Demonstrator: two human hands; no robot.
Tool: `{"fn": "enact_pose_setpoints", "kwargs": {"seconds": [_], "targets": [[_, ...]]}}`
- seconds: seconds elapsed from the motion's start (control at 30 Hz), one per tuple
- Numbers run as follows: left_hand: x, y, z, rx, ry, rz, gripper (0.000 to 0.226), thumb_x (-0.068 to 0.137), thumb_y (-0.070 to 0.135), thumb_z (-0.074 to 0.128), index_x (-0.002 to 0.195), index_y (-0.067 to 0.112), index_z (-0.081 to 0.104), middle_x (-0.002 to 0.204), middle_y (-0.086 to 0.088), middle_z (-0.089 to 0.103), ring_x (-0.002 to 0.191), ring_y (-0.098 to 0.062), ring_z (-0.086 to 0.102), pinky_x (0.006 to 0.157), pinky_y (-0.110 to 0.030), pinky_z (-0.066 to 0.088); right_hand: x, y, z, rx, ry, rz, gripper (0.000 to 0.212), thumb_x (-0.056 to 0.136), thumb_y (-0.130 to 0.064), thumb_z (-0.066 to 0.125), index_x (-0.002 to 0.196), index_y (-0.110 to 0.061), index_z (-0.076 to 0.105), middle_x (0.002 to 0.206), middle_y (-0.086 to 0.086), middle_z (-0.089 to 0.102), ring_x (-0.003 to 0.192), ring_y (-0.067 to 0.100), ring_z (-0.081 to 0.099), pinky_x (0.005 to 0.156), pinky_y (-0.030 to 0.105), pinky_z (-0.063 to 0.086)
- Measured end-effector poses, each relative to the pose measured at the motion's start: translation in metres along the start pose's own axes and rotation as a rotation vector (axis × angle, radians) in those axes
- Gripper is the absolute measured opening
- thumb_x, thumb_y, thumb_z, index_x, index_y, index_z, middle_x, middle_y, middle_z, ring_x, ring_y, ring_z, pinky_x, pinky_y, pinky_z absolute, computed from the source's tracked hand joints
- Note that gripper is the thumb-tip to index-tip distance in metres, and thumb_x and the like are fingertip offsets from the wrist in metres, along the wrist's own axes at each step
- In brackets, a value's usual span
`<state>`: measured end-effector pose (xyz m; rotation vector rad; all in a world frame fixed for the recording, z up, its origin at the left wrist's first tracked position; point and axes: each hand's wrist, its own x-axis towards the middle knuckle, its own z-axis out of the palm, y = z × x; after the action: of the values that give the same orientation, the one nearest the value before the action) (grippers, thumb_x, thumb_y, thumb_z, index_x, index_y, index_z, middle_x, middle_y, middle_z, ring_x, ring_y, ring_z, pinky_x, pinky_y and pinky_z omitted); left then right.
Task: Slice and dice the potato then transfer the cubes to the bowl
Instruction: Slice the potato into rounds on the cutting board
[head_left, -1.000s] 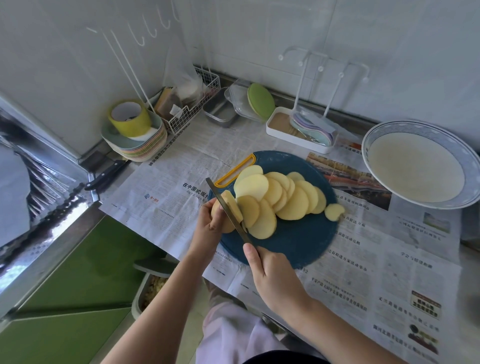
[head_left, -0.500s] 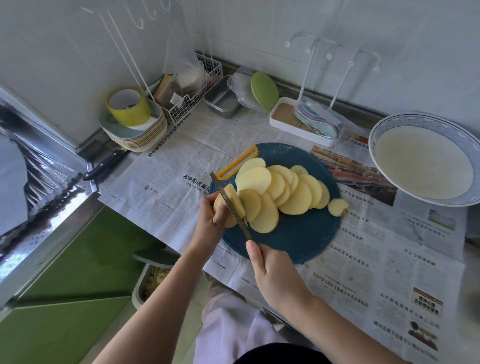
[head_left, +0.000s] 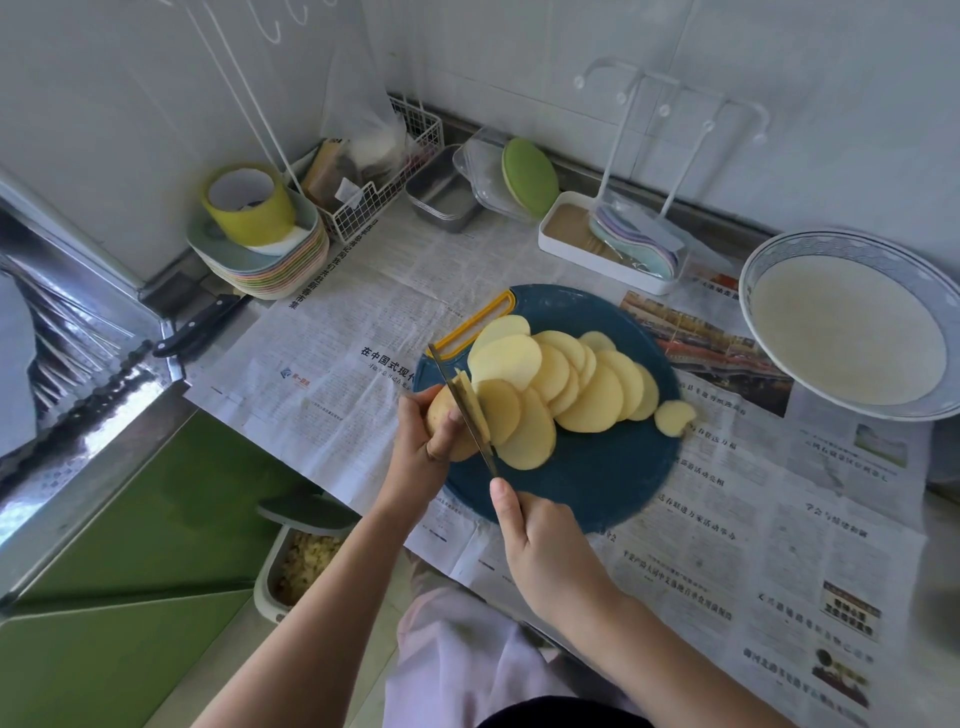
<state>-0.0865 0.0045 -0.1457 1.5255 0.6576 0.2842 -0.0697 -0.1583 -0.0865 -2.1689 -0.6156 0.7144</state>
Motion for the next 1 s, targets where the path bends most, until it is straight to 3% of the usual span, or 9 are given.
{"fn": "enact_pose_setpoints", "kwargs": {"seconds": [0.3,0.43,0.53,0.63,0.77,1.0], "targets": [[0.005,0.000,-0.003,-0.046,-0.030,-0.036,0.083,0.057,0.088,0.057,0.110,0.026,0.044,0.123,-0.016,0.052,0.107,-0.021,0.057,0.074,-0.024,0.052,0.013,-0.005,0.011,-0.008,0.005,0.036,0.053,0.099,-0.049,0.024,0.057,-0.019,0.037,0.050,-0.004,0.041,0.046,0.010,0.040,0.045,0.021,0.033],[0.006,0.002,-0.005,-0.053,-0.041,-0.048,0.084,0.056,0.088,0.057,0.110,0.025,0.044,0.121,-0.011,0.051,0.102,-0.013,0.057,0.072,-0.019,0.051,0.014,-0.008,0.015,-0.013,0.007,0.063,0.053,0.098,-0.051,0.022,0.058,-0.020,0.038,0.053,-0.003,0.044,0.050,0.010,0.042,0.046,0.023,0.032],[0.001,0.003,-0.001,-0.061,-0.042,-0.038,0.085,0.060,0.076,0.064,0.118,0.017,0.043,0.120,-0.005,0.050,0.106,-0.015,0.055,0.074,-0.020,0.051,0.029,-0.009,0.015,-0.004,-0.013,0.129,0.055,0.100,-0.050,0.021,0.060,-0.019,0.041,0.057,-0.001,0.047,0.055,0.014,0.045,0.052,0.026,0.029],[0.002,0.003,0.000,-0.053,-0.036,-0.047,0.095,0.058,0.074,0.066,0.124,0.010,0.041,0.122,-0.004,0.050,0.109,-0.013,0.055,0.076,-0.019,0.051,0.039,-0.006,0.018,0.008,-0.015,0.137,0.054,0.102,-0.048,0.023,0.059,-0.019,0.040,0.056,-0.001,0.045,0.052,0.012,0.043,0.045,0.021,0.028],[0.005,0.004,-0.004,-0.098,-0.062,-0.086,0.078,0.064,0.062,0.062,0.122,0.015,0.042,0.127,-0.007,0.048,0.112,-0.014,0.054,0.077,-0.019,0.051,0.042,-0.002,0.021,0.026,-0.017,0.149,0.057,0.102,-0.047,0.025,0.055,-0.016,0.038,0.052,-0.001,0.042,0.047,0.011,0.039,0.043,0.019,0.026],[0.008,0.009,-0.007,-0.148,-0.087,-0.129,0.072,0.060,0.060,0.064,0.117,0.019,0.046,0.123,-0.006,0.050,0.104,-0.009,0.057,0.074,-0.016,0.051,0.049,-0.003,0.020,0.092,-0.024,0.142,0.060,0.103,-0.043,0.027,0.050,-0.014,0.030,0.045,-0.005,0.034,0.040,0.007,0.030,0.043,0.020,0.025]]}}
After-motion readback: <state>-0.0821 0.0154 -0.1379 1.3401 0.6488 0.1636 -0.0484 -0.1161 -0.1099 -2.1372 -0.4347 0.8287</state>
